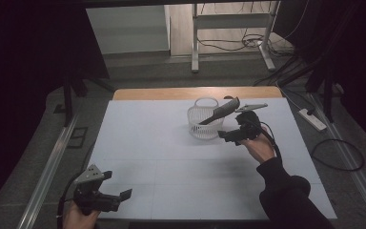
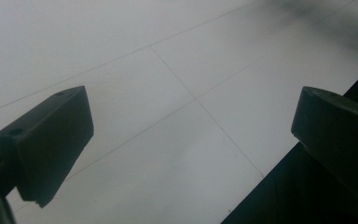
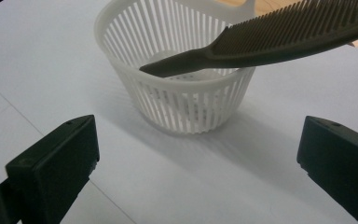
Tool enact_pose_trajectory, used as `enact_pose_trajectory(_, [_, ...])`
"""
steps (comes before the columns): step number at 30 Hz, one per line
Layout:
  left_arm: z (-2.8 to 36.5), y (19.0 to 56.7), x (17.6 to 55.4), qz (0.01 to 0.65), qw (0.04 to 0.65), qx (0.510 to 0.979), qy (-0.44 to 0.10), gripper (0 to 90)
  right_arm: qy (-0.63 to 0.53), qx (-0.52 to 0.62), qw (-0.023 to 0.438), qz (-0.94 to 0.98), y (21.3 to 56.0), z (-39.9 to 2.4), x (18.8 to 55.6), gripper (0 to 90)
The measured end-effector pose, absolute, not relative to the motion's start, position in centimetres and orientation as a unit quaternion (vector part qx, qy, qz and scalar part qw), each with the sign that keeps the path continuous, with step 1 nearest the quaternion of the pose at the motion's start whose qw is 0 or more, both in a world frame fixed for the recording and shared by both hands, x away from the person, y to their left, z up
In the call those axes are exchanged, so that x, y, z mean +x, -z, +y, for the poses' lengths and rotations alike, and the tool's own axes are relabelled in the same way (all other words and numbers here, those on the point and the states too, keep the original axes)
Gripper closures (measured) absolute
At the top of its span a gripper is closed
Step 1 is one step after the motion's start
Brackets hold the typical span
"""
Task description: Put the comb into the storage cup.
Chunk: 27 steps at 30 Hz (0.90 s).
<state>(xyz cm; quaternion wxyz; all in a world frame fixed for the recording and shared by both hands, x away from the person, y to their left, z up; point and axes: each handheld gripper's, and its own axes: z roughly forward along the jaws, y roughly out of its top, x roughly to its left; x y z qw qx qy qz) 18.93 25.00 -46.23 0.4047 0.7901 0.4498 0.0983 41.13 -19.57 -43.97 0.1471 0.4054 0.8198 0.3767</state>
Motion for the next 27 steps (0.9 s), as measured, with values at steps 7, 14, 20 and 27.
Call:
enact_pose_trajectory(7, [25.0, 46.2, 18.9, 0.45, 0.405, 0.79, -0.098, 0.0, -0.376, 0.397, 0.153, 0.823, 43.6, -19.6, 40.3, 0.0])
enact_pose_trajectory(14, [25.0, 46.2, 18.9, 0.451, 0.406, 0.789, -0.098, 0.0, -0.378, 0.394, 0.152, 0.824, 43.2, -19.9, 39.6, 0.0])
enact_pose_trajectory(20, [25.1, 46.2, 18.9, 0.451, 0.407, 0.788, -0.097, 0.0, -0.379, 0.388, 0.151, 0.827, 43.2, -20.0, 38.9, 0.0])
enact_pose_trajectory(27, [25.1, 46.2, 19.0, 0.452, 0.408, 0.787, -0.096, 0.0, -0.382, 0.385, 0.147, 0.827, 43.0, -20.2, 38.0, 0.0])
